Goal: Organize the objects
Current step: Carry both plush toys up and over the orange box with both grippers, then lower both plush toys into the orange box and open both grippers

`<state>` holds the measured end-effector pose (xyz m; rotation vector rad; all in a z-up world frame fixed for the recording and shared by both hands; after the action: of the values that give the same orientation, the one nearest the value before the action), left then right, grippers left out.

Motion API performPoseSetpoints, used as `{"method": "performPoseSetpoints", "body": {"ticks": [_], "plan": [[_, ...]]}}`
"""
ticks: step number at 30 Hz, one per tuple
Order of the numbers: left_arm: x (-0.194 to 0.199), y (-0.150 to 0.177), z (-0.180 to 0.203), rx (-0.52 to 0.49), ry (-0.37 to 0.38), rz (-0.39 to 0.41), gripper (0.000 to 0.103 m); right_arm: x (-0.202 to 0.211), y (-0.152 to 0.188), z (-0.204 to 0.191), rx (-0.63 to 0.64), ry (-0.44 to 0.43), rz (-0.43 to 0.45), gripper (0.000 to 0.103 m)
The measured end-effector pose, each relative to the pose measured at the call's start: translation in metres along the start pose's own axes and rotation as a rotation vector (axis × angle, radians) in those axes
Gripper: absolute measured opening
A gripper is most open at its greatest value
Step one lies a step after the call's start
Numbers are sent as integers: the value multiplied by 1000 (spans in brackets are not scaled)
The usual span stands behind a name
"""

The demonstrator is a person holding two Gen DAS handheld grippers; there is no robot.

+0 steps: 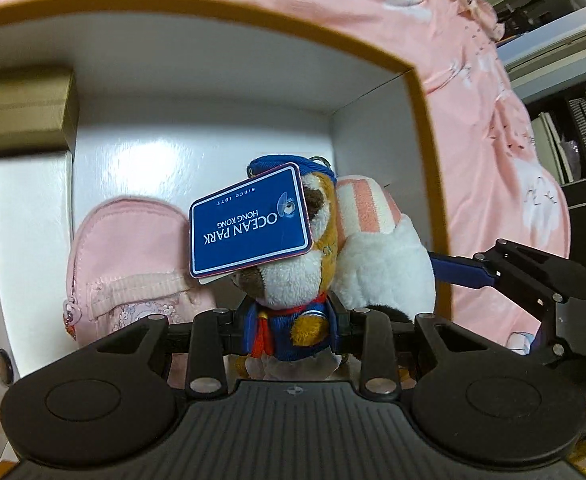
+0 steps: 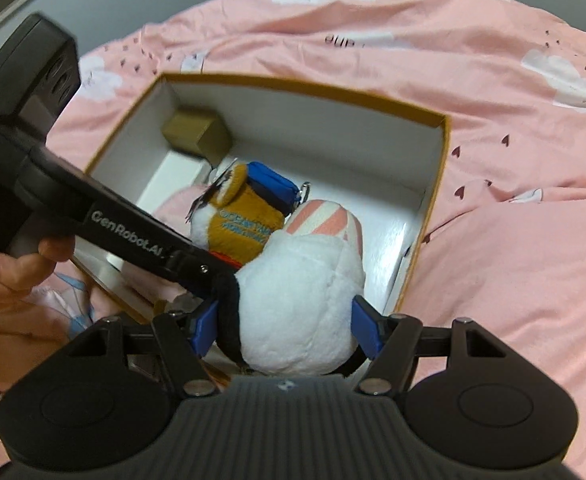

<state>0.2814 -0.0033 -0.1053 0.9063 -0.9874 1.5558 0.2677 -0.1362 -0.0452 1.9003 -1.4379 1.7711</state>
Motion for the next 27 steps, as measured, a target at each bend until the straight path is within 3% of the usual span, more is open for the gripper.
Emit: {"method": "performPoseSetpoints", "body": {"ticks": [13, 19, 21, 23, 27], "plan": [[-26, -1, -2, -23, -74, -63, 39, -28, 3, -10, 80, 65, -121, 73], [-18, 0, -2, -25, -56, -35, 53, -28, 3, -10, 70, 62, -134, 73], [-8, -2, -1, -45, -67, -1, 53, -23, 2, -10, 75, 63, -129, 70], [5, -3, 2, -74, -66, 42, 53, -17, 1, -10, 79, 64, -125, 58], [23, -5, 3, -86, -77, 148, 38, -6, -2, -7, 84, 76, -95, 41]]}}
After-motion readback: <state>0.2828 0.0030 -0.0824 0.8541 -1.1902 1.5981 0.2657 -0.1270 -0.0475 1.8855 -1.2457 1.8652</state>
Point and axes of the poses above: each gripper's, at about its wrist camera, not at the fingertips, and x roughly against the way its jaws point, z to its right, y to its underside, the point moved 5 cm from there along -x, roughly the way its jaws point, and after that the axes turned 8 degrees about -y, right-handed, at the moved point
